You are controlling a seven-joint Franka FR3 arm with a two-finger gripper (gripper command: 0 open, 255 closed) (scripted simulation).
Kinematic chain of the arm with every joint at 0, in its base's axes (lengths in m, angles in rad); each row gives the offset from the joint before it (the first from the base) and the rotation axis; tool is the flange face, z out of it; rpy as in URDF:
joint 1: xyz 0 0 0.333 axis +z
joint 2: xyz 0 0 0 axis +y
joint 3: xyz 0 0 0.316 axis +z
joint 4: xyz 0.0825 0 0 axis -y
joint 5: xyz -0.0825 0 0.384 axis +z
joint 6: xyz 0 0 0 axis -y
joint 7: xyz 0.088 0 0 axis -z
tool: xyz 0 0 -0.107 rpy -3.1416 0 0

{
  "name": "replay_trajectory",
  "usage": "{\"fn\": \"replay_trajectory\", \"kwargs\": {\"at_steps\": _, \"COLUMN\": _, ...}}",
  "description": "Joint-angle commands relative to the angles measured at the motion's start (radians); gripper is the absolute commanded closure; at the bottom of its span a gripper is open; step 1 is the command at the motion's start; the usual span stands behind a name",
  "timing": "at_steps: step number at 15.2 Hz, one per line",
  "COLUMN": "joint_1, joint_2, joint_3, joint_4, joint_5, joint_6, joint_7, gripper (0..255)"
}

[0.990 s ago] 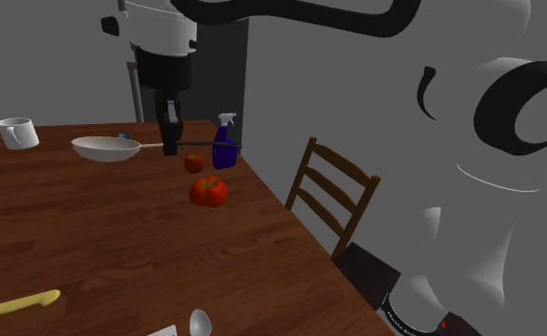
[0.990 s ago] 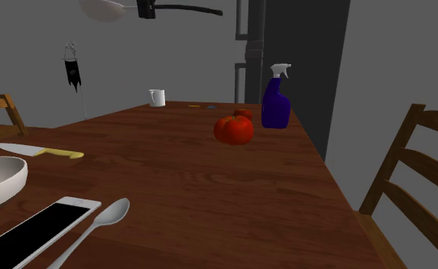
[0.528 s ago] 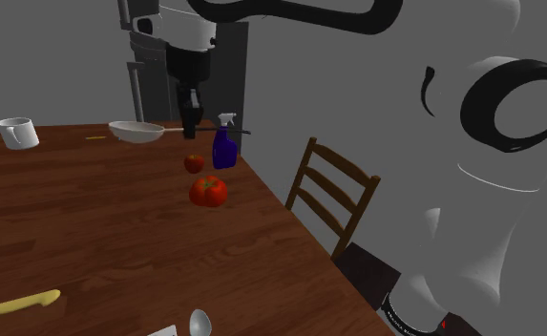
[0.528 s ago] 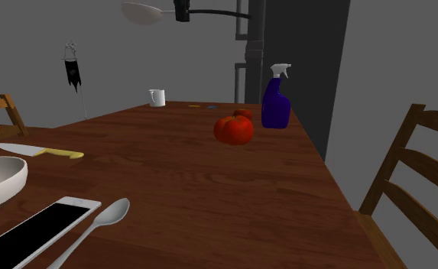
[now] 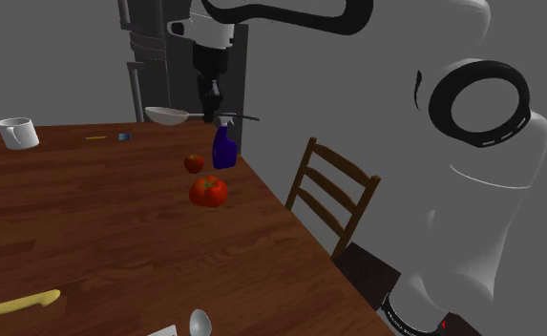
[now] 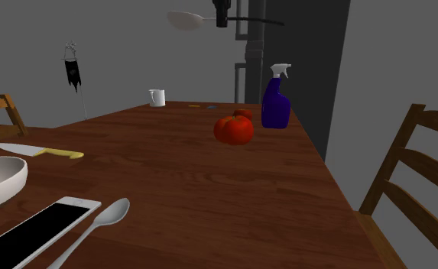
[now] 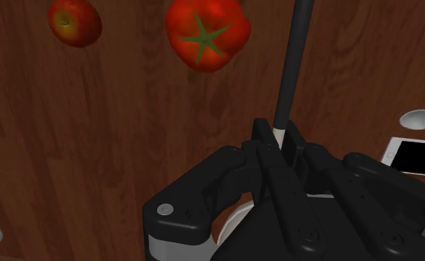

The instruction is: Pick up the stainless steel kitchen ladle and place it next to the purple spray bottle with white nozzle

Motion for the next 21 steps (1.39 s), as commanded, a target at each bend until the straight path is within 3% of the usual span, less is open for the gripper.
{"fn": "replay_trajectory", "kwargs": {"at_steps": 1, "joint_1": -0.025, "joint_2": 0.023, "joint_3": -0.019, "joint_4": 0.029, "joint_5": 0.004, "joint_6": -0.003, "joint_7": -0.046, "gripper": 255}}
{"fn": "replay_trajectory", "kwargs": {"at_steps": 7, "joint_1": -0.099, "joint_2": 0.126, "joint_3": -0.07, "joint_4": 0.17, "joint_5": 0.017, "joint_6": -0.036, "joint_7": -0.173, "gripper": 255}}
{"fn": "replay_trajectory", "kwargs": {"at_steps": 12, "joint_1": -0.162, "joint_2": 0.257, "joint_3": -0.102, "joint_4": 0.363, "joint_5": 0.03, "joint_6": -0.094, "joint_7": -0.27, "gripper": 255}}
{"fn": "replay_trajectory", "kwargs": {"at_steps": 21, "joint_1": -0.167, "joint_2": 0.184, "joint_3": -0.101, "joint_4": 0.128, "joint_5": 0.033, "joint_6": 0.068, "joint_7": -0.267, "gripper": 255}}
